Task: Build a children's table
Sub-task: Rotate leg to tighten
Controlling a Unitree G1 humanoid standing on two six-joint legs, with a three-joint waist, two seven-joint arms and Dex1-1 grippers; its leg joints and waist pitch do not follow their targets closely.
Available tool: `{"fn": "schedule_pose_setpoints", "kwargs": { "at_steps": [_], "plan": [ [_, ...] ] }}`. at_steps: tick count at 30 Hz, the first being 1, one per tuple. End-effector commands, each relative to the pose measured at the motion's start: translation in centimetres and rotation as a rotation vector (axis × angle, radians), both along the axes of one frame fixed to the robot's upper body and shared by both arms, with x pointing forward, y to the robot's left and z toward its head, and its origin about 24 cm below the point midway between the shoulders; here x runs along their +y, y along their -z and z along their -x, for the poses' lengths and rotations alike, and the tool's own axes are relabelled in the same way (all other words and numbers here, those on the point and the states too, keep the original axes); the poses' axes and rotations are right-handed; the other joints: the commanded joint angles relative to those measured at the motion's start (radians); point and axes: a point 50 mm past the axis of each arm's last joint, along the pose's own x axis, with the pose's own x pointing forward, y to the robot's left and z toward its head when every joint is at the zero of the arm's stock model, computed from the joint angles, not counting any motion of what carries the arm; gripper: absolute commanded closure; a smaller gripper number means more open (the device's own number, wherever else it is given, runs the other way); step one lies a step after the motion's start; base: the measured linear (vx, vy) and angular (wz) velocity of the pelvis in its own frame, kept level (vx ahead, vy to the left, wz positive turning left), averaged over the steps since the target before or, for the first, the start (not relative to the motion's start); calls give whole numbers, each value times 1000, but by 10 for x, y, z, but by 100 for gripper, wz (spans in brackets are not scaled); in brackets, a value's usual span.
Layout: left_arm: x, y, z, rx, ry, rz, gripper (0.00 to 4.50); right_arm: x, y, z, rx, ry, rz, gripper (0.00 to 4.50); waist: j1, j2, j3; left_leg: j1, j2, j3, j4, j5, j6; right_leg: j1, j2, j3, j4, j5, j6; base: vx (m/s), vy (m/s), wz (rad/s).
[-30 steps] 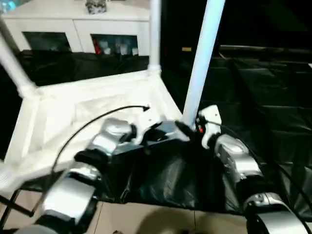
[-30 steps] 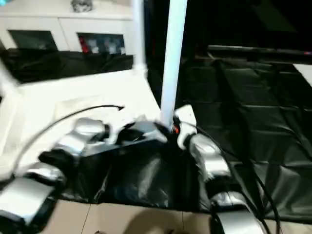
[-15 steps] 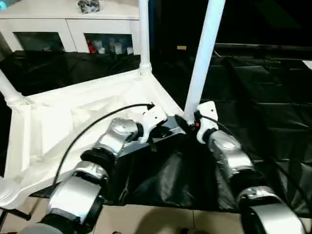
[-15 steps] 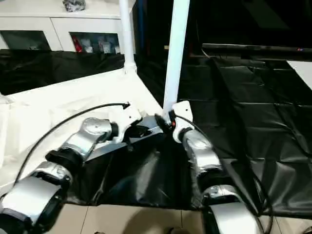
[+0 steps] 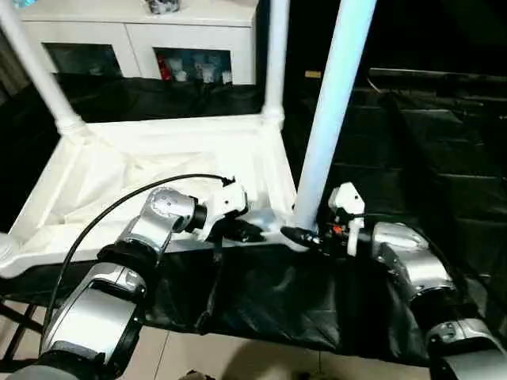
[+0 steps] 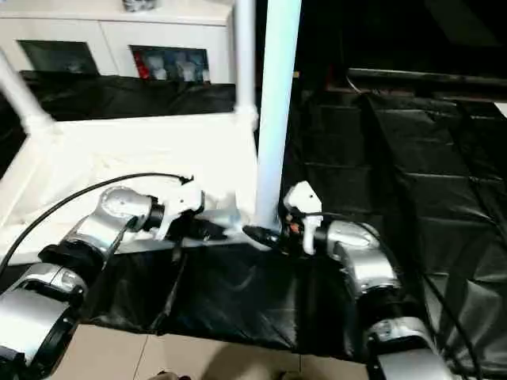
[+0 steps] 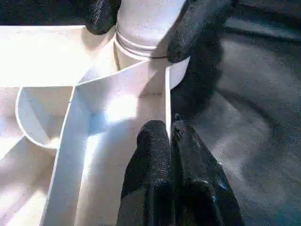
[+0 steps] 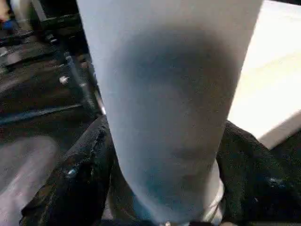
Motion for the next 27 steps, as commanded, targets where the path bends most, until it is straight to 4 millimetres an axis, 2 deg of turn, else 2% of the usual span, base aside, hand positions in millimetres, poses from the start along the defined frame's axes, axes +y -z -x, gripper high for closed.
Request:
{"fn": "schedule_pose_setpoints", "kwargs": {
  "at_steps": [1, 6, 12, 13, 16, 20, 23, 25, 27],
  "plan": [
    [-2, -1, 1, -4, 46, -14, 450, 7, -1, 5, 13, -95, 10, 161, 1, -12, -68, 16, 24, -7, -66, -299, 63, 53, -43, 30, -65, -315, -243, 0, 0, 0],
    [1, -2, 2, 3, 70, -24, 450, 5, -3, 6, 22, -140, 24, 182, 1, -11, -68, 16, 25, -9, -68, -309, 53, 50, -44, 31, -67, -335, -231, 0, 0, 0],
    [3, -2, 3, 12, 86, -27, 450, 4, -5, 7, 30, -175, 29, 188, 4, -12, -72, 15, 24, -7, -64, -276, 63, 52, -44, 32, -63, -293, -241, 0, 0, 0],
    [3, -2, 4, 13, 87, -27, 450, 5, -4, 7, 32, -178, 28, 188, 4, -16, -72, 14, 24, -6, -64, -269, 66, 53, -43, 31, -62, -286, -242, 0, 0, 0],
    [2, 0, 4, 11, 76, -28, 450, 6, -2, 10, 40, -172, 23, 188, 6, -14, -72, 13, 23, -6, -63, -256, 71, 53, -43, 31, -60, -278, -244, 0, 0, 0],
    [-2, 2, 2, 3, 31, -18, 450, 9, 2, 12, 45, -136, 21, 188, 9, -14, -69, 17, 25, -6, -64, -281, 62, 49, -44, 31, -67, -323, -231, 0, 0, 0],
    [-17, 3, -7, -38, -111, 0, 450, 10, 12, -1, 46, 111, 27, 189, 7, -15, -65, 19, 23, -9, -67, -305, 40, 45, -45, 31, -70, -380, -215, 0, 0, 0],
    [-27, 2, -10, -56, -159, 14, 450, 11, 18, -7, 56, 242, 45, 189, -6, -16, -58, 27, 19, -14, -70, -371, 10, 36, -45, 27, -84, -496, -179, 0, 0, 0],
    [-40, 4, -10, -57, -186, 26, 450, 15, 22, -12, 61, 362, 47, 189, -18, -17, -56, 31, 15, -19, -69, -405, 4, 35, -47, 23, -95, -570, -147, 0, 0, 0]
  ]
}}
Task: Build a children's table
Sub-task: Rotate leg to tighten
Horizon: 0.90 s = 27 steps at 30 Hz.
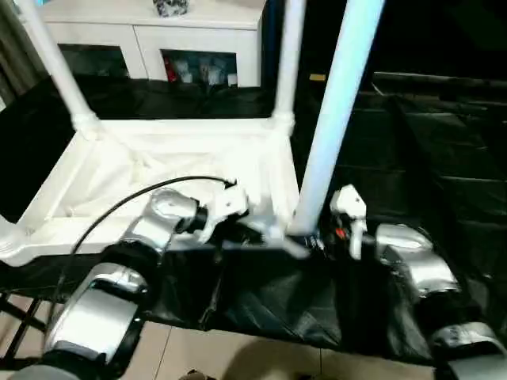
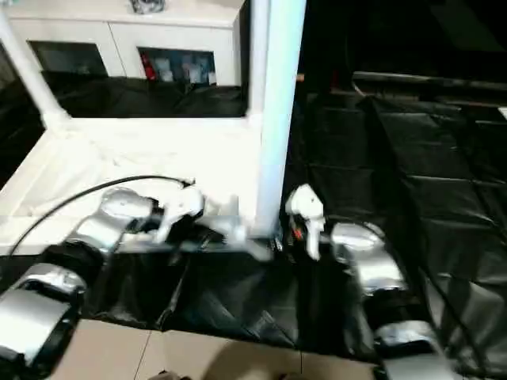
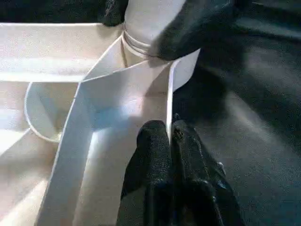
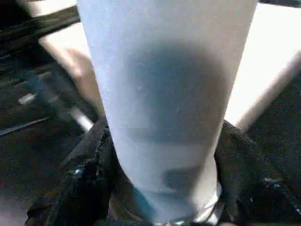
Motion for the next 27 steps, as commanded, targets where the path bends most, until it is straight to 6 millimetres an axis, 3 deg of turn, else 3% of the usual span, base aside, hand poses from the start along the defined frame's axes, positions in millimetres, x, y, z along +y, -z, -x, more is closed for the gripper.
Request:
{"fn": "schedule_pose_setpoints", "kwargs": {
  "at_steps": [1, 3, 4, 5, 8, 10, 11, 20, 24, 27],
  "plan": [
    [-25, -1, -1, -16, -31, 29, 450, 10, 14, -1, 60, 110, 32, 189, -13, -15, -56, 22, 15, -21, -76, -412, 6, 28, -46, 20, -97, -586, -141, 0, 0, 0],
    [-44, 0, 0, -14, -66, 53, 450, 21, 17, -9, 86, 257, 6, 189, -20, -15, -56, 20, 14, -23, -77, -418, 6, 26, -44, 18, -100, -591, -132, 0, 0, 0],
    [-53, 0, 1, -15, -74, 59, 450, 27, 17, -13, 91, 326, 3, 189, -29, -7, -55, 25, 14, -23, -76, -440, -2, 20, -42, 16, -102, -592, -133, 0, 0, 0],
    [-57, 0, 1, -17, -76, 61, 450, 30, 17, -15, 94, 358, 1, 189, -35, -9, -56, 26, 12, -24, -75, -448, -3, 19, -42, 14, -103, -592, -133, 0, 0, 0],
    [-67, 0, 2, -22, -88, 76, 450, 46, 9, -19, 56, 357, -23, 189, -48, -5, -58, 21, 10, -27, -78, -467, 7, 26, -41, 8, -109, -577, -127, 0, 0, 0],
    [-68, 0, 3, -35, -78, 63, 450, 52, 6, -21, 32, 366, -28, 189, -56, -6, -61, 16, 11, -26, -79, -458, 16, 28, -41, 11, -104, -511, -151, 0, 0, 0],
    [-68, 0, 3, -41, -74, 56, 450, 54, 3, -22, 18, 376, -39, 133, -56, -6, -62, 16, 11, -25, -80, -456, 18, 28, -41, 12, -103, -502, -157, 0, 0, 0],
    [-39, 0, 2, -43, -28, 41, 450, 26, -4, -23, -71, 302, -18, 55, -44, -6, -70, 9, 16, -14, -76, -362, 58, 41, -43, 24, -80, -314, -236, 0, 0, 0],
    [-19, -3, 5, -21, 72, 50, 450, 11, -6, -10, -46, 59, -27, 55, -29, -6, -74, 4, 18, -8, -70, -275, 101, 54, -40, 24, -68, -206, -264, 0, 0, 0],
    [-10, -4, 4, -19, 79, 39, 450, 8, -8, -3, -39, -54, -34, 55, -11, -5, -78, 5, 23, -5, -65, -220, 119, 56, -39, 24, -54, -131, -290, 0, 0, 0]
  ]
}}
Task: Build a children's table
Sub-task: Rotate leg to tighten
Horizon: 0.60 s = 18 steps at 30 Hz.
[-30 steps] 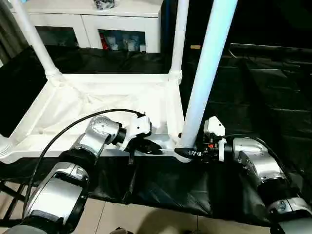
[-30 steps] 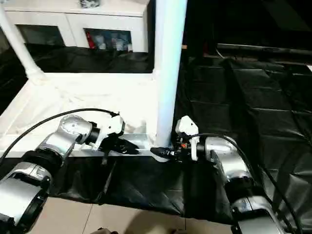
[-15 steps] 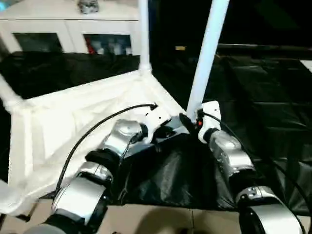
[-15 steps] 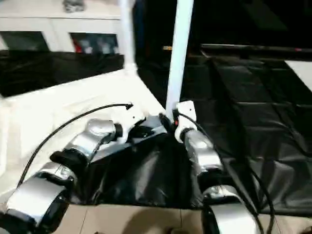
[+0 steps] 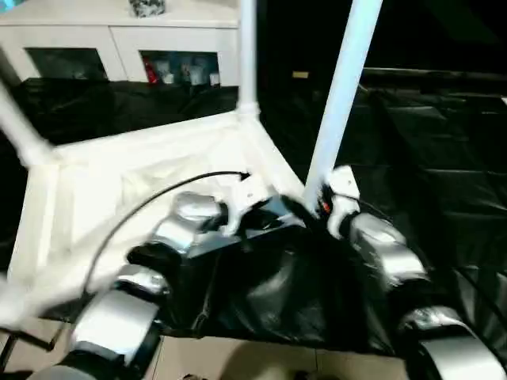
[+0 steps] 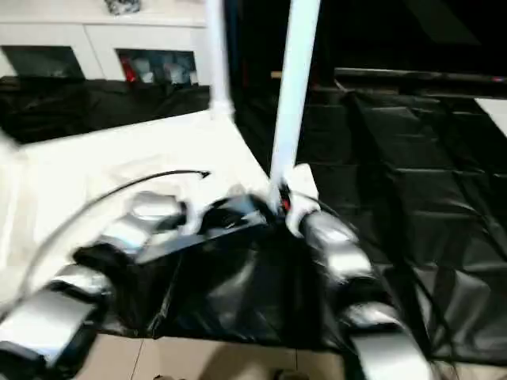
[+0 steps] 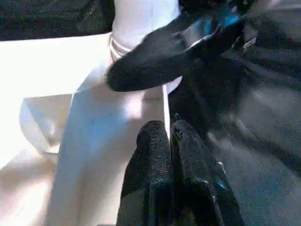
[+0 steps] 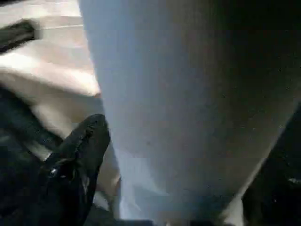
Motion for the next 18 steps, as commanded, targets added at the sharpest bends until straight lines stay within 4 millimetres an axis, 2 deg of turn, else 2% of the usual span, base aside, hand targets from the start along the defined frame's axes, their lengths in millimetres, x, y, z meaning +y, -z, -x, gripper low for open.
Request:
{"fn": "schedule_pose_setpoints", "kwargs": {
  "at_steps": [1, 3, 6, 7, 10, 14, 18],
  "plan": [
    [-1, -2, 3, -5, 76, -17, 450, 5, -5, 7, 11, -146, -16, 55, 6, -5, -77, 9, 22, -3, -55, -215, 119, 57, -41, 28, -45, -140, -280, 0, 0, 0],
    [7, -4, 3, 10, 97, -23, 450, 2, -6, 14, 26, -247, -19, 55, 15, -6, -77, 11, 23, -3, -55, -222, 115, 57, -42, 29, -47, -164, -277, 0, 0, 0],
    [14, -5, 4, 32, 123, -21, 450, 1, -7, 19, 39, -336, -12, 55, 22, -7, -72, 13, 24, -3, -58, -256, 92, 53, -43, 30, -54, -238, -260, 0, 0, 0],
    [16, -6, 4, 36, 133, -21, 450, 0, -8, 20, 45, -365, -11, 81, 23, -8, -70, 13, 23, -3, -60, -272, 82, 51, -42, 31, -56, -267, -254, 0, 0, 0],
    [24, -7, 6, 52, 167, -32, 450, -1, -8, 25, 64, -452, 10, 105, 22, -7, -66, 16, 24, -6, -63, -320, 59, 46, -42, 32, -62, -342, -236, 0, 0, 0],
    [31, -6, 7, 65, 188, -61, 450, -2, -8, 27, 89, -506, 27, 138, 22, -6, -66, 16, 24, -9, -66, -335, 45, 44, -43, 32, -64, -369, -223, 0, 0, 0],
    [33, -7, 7, 69, 194, -64, 450, -1, -7, 30, 100, -538, 40, 172, 24, -8, -68, 16, 24, -8, -65, -326, 42, 44, -43, 33, -61, -351, -227, 0, 0, 0]
  ]
}}
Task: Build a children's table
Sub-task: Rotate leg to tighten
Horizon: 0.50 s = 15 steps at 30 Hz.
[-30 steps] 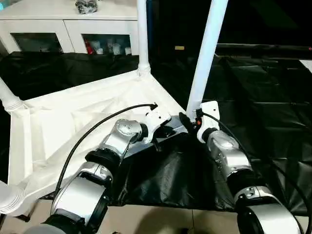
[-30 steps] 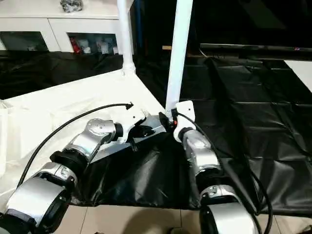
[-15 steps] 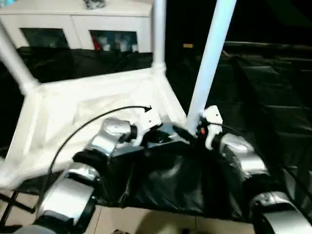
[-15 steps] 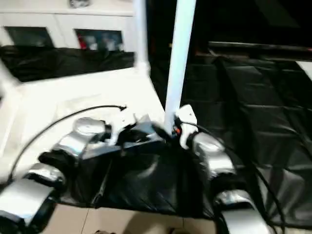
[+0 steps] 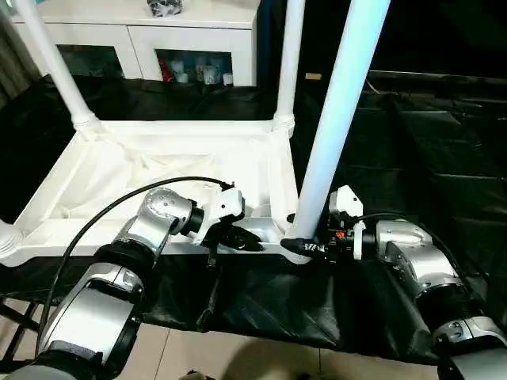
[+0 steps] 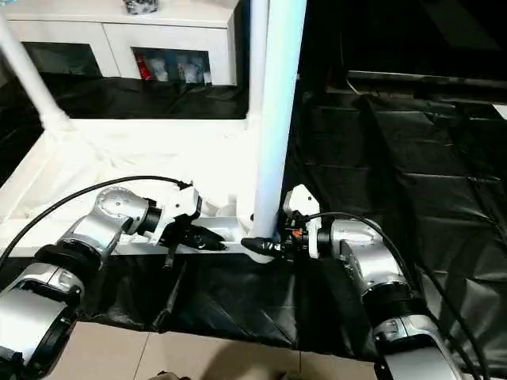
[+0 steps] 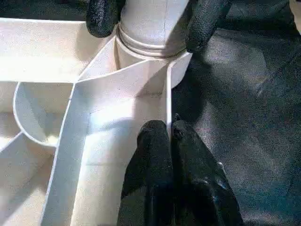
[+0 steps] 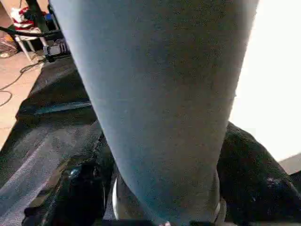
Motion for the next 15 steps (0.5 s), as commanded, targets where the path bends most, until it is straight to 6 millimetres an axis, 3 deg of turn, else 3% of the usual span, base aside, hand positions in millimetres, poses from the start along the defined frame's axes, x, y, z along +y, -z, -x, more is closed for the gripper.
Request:
{"fn": "schedule_pose_setpoints", "kwargs": {
  "at_steps": [1, 6, 13, 14, 15],
  "plan": [
    [3, -5, -4, -26, -13, -8, 450, 7, 2, 6, 17, -79, 12, 177, 1, -8, -69, 16, 24, -9, -72, -315, 45, 48, -42, 29, -68, -337, -230, 0, 0, 0],
    [3, -5, -3, -15, 1, -4, 450, 9, 4, 9, 29, -97, 8, 210, 2, -8, -70, 14, 23, -7, -70, -293, 54, 50, -42, 29, -64, -300, -241, 0, 0, 0],
    [-3, -1, -3, -25, -45, -3, 450, 11, 8, 7, 20, 18, -20, 212, 3, -9, -67, 16, 24, -9, -73, -314, 45, 47, -43, 29, -69, -351, -224, 0, 0, 0],
    [-7, 1, -6, -43, -86, -10, 450, 12, 11, 4, 26, 86, -25, 213, 3, -9, -66, 17, 24, -9, -74, -323, 42, 46, -43, 29, -71, -366, -220, 0, 0, 0],
    [-19, 2, -10, -62, -173, 4, 450, 14, 18, -5, 6, 267, -12, 215, -4, -12, -63, 18, 25, -9, -75, -335, 29, 42, -45, 31, -74, -394, -213, 0, 0, 0]
  ]
}}
